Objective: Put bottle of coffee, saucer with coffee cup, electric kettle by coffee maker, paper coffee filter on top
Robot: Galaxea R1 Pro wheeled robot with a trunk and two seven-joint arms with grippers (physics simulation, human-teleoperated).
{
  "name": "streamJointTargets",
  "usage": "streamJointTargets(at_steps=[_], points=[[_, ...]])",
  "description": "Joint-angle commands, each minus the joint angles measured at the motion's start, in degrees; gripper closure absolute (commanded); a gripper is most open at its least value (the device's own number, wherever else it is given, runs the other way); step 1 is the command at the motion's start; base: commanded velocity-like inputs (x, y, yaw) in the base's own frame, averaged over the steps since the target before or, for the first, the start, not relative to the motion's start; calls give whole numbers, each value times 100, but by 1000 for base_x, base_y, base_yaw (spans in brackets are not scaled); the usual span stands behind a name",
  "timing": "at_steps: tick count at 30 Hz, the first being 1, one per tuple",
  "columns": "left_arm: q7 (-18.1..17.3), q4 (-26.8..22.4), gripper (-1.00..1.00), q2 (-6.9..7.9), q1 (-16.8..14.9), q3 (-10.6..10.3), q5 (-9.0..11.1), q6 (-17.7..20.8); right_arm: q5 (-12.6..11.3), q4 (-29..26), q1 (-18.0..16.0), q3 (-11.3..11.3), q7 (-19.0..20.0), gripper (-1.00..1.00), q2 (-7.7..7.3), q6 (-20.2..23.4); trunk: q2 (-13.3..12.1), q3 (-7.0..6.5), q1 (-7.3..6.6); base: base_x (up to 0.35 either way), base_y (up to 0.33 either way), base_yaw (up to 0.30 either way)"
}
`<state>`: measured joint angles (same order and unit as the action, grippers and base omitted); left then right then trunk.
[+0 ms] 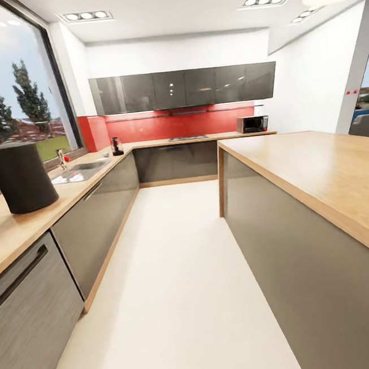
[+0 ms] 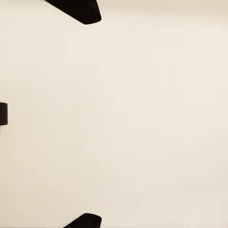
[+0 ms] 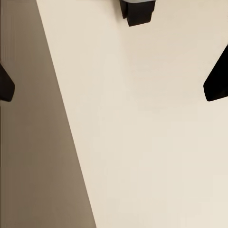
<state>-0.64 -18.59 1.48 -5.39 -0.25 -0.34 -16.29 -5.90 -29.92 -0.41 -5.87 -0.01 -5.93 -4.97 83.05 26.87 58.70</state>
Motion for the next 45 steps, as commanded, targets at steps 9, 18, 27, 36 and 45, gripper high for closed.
streamJointTargets(at_steps=[9,18,27,36,45], points=[[-7,4,-100,-1,-3,-2,-10,-18,-61,-1,-3,7,-12,-100,3,-21,3,6,3,336,0,98],[-7,4,-100,1,-1,-2,-10,-20,-63,0,-3,6,-16,-100,4,-21,3,6,3,336,0,262],[-7,4,-100,1,2,-2,-5,-19,-61,4,-3,6,-16,-100,4,-21,3,6,3,336,0,69],[-7,4,-100,1,2,-2,-8,-23,-61,4,-3,5,-16,-100,4,-21,3,6,3,336,0,2],[-7,4,-100,1,2,-2,-5,-21,-61,4,-3,7,-16,-100,4,-21,3,6,3,336,0,0]])
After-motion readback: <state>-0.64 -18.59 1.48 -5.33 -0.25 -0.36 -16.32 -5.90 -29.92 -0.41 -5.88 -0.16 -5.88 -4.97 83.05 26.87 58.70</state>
